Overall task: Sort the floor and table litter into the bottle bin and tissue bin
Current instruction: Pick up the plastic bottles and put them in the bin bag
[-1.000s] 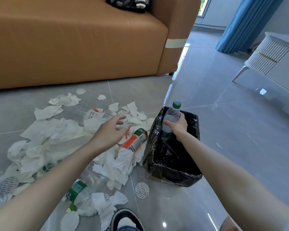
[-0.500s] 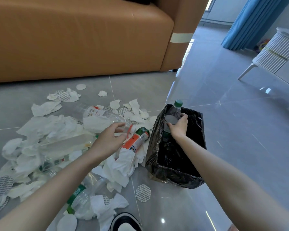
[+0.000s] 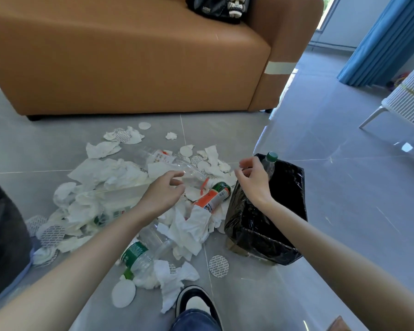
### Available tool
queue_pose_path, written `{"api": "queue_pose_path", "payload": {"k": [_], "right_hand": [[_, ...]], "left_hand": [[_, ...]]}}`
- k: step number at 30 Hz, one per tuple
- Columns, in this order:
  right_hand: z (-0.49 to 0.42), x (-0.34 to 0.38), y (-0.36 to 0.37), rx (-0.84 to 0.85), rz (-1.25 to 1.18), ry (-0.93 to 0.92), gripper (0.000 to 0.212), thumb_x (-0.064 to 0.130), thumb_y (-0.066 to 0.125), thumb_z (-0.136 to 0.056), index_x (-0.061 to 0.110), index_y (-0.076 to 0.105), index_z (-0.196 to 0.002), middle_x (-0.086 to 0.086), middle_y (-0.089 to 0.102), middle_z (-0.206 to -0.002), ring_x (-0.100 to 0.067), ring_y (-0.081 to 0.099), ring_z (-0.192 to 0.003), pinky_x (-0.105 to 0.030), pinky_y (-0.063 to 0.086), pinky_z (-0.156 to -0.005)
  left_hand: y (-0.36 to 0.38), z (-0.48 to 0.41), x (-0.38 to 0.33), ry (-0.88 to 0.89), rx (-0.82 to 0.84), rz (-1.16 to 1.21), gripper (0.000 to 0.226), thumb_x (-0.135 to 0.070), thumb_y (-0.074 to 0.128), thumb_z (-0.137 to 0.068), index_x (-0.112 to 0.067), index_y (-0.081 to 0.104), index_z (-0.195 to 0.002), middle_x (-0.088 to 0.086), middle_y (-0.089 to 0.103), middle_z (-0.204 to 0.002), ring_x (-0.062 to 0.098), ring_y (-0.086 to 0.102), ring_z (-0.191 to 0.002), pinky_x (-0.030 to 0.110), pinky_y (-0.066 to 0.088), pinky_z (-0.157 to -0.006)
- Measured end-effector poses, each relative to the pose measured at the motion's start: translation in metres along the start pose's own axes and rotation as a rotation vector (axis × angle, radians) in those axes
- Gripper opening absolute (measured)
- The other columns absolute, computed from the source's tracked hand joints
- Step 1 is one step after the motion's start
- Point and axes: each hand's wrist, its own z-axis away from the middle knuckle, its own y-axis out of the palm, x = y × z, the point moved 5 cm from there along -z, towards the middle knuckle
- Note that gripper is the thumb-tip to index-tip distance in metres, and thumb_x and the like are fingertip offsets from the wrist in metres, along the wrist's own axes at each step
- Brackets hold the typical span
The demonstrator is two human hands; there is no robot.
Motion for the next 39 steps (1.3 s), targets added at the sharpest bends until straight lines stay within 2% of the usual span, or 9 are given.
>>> {"api": "queue_pose_path", "payload": {"k": [4, 8, 13, 18, 24, 27, 30, 34, 39], "right_hand": [[0.027, 0.021, 0.05, 0.322, 0.052, -0.059, 0.021, 0.013, 0.062, -0.088, 0.014, 0.054, -0.108, 0.003, 0.057, -0.107, -0.016, 0.06, -0.091, -0.021, 0.046, -0.07], [0.056, 0.002, 0.114, 0.767, 0.263, 0.055, 0.048, 0.024, 0.069, -0.084, 0.017, 0.047, -0.127, -0.004, 0.052, -0.126, -0.021, 0.052, -0.117, -0.037, 0.045, -0.098], [0.085, -0.032, 0.168, 0.912, 0.653, -0.046, 0.072, 0.029, 0.072, -0.079, 0.027, 0.035, -0.141, -0.011, 0.037, -0.143, -0.035, 0.035, -0.128, -0.043, 0.035, -0.103], [0.108, -0.054, 0.194, 0.8, 0.822, -0.182, 0.06, 0.011, 0.066, -0.081, 0.016, 0.04, -0.135, -0.012, 0.032, -0.138, -0.035, 0.036, -0.121, -0.039, 0.044, -0.089], [0.116, -0.079, 0.201, 0.695, 0.799, -0.345, 0.02, -0.004, 0.056, -0.081, 0.001, 0.059, -0.099, -0.014, 0.039, -0.124, -0.032, 0.046, -0.111, -0.043, 0.051, -0.077], [0.118, -0.09, 0.201, 0.71, 0.751, -0.4, 0.016, -0.004, 0.064, -0.075, 0.002, 0.066, -0.09, -0.015, 0.042, -0.125, -0.032, 0.053, -0.106, -0.037, 0.049, -0.07], [0.114, -0.084, 0.192, 0.658, 0.668, -0.357, 0.01, -0.003, 0.055, -0.082, -0.003, 0.065, -0.085, -0.018, 0.056, -0.113, -0.035, 0.061, -0.09, -0.031, 0.034, -0.062], [0.101, -0.047, 0.168, 0.455, 0.372, -0.273, 0.011, 0.003, 0.052, -0.087, 0.002, 0.061, -0.092, 0.001, 0.062, -0.091, -0.017, 0.059, -0.083, -0.031, 0.041, -0.06], [0.102, -0.004, 0.155, 0.488, 0.219, -0.152, 0.016, 0.019, 0.06, -0.086, 0.004, 0.063, -0.082, -0.009, 0.067, -0.076, -0.024, 0.065, -0.07, -0.039, 0.051, -0.064]], "left_hand": [[-0.013, 0.014, 0.026, -0.019, -0.034, -0.021, 0.038, -0.019, 0.049, -0.095, -0.019, 0.048, -0.133, 0.002, 0.057, -0.122, 0.012, 0.053, -0.104, 0.025, 0.042, -0.08], [-0.025, 0.023, 0.068, -0.054, -0.09, -0.079, 0.036, -0.017, 0.048, -0.096, -0.018, 0.051, -0.131, 0.001, 0.059, -0.12, 0.01, 0.053, -0.099, 0.023, 0.04, -0.081], [-0.016, 0.03, 0.127, -0.133, -0.081, -0.132, 0.034, -0.018, 0.046, -0.096, -0.02, 0.051, -0.129, -0.001, 0.059, -0.121, 0.009, 0.053, -0.098, 0.023, 0.042, -0.083], [0.001, 0.033, 0.162, -0.12, -0.097, -0.182, 0.035, -0.015, 0.045, -0.095, -0.018, 0.053, -0.129, 0.0, 0.058, -0.122, 0.013, 0.055, -0.108, 0.026, 0.043, -0.091], [0.008, 0.043, 0.18, -0.058, -0.196, -0.311, 0.042, -0.022, 0.055, -0.089, -0.028, 0.051, -0.13, -0.005, 0.053, -0.123, 0.019, 0.042, -0.12, 0.027, 0.036, -0.097], [0.001, 0.057, 0.188, -0.147, -0.345, -0.405, 0.064, -0.037, 0.068, -0.079, -0.035, 0.041, -0.137, 0.0, 0.035, -0.128, 0.024, 0.031, -0.12, 0.032, 0.03, -0.099], [-0.005, 0.072, 0.207, -0.332, -0.393, -0.205, 0.095, -0.049, 0.077, -0.067, -0.042, 0.02, -0.143, 0.004, 0.02, -0.133, 0.025, 0.021, -0.124, 0.038, 0.026, -0.105], [-0.006, 0.088, 0.234, -0.463, -0.328, 0.042, 0.118, -0.047, 0.085, -0.058, -0.044, 0.005, -0.145, 0.007, 0.012, -0.144, 0.026, 0.009, -0.135, 0.042, 0.02, -0.111], [0.013, 0.108, 0.263, -0.585, -0.093, -0.256, 0.116, -0.041, 0.086, -0.055, -0.018, 0.016, -0.144, 0.011, 0.021, -0.138, 0.029, 0.02, -0.129, 0.033, 0.025, -0.108]]}}
